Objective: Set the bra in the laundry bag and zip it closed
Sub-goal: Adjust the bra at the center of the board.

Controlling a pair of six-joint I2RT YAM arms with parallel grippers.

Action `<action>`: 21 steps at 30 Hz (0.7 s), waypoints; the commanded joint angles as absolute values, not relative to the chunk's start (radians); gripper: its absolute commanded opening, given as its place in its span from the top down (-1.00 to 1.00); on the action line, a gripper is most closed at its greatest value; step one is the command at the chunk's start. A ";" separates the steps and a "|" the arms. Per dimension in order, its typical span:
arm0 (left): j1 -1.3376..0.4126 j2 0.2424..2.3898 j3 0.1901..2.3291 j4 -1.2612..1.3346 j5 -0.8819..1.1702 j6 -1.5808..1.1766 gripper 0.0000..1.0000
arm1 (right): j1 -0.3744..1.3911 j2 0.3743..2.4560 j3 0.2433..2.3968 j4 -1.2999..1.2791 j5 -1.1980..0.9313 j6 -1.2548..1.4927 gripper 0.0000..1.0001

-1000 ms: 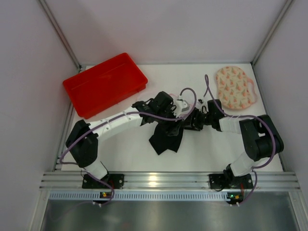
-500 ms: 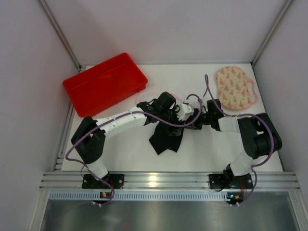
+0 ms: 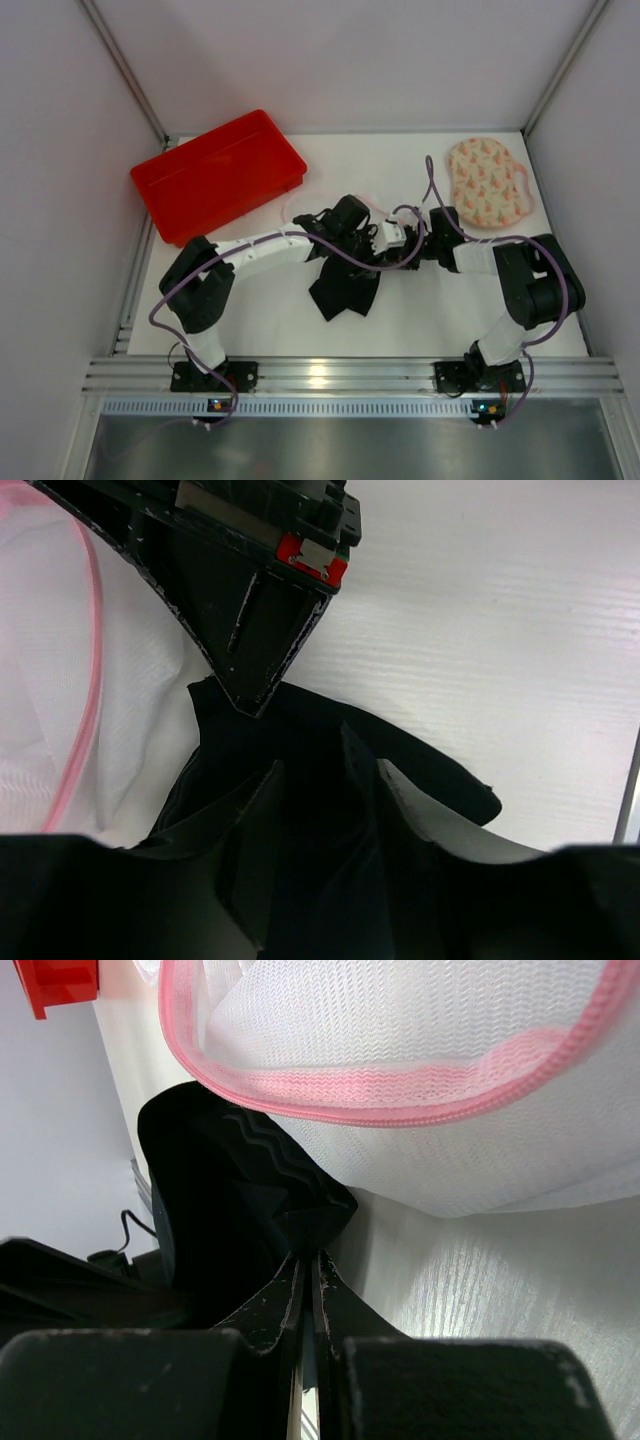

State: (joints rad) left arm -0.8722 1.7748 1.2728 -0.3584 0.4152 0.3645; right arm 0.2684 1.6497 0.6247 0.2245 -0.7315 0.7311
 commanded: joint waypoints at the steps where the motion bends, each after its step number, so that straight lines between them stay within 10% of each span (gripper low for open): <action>1: -0.874 1.782 1.261 -0.308 0.445 0.417 0.10 | 0.279 1.625 0.632 0.275 -0.746 0.736 1.00; 6: -0.861 1.802 1.275 -0.307 0.453 0.399 1.00 | 0.281 1.617 0.612 0.285 -0.736 0.742 1.00; 21: -0.756 1.879 1.414 -0.233 0.400 0.164 1.00 | 0.282 1.618 0.600 0.281 -0.723 0.749 1.00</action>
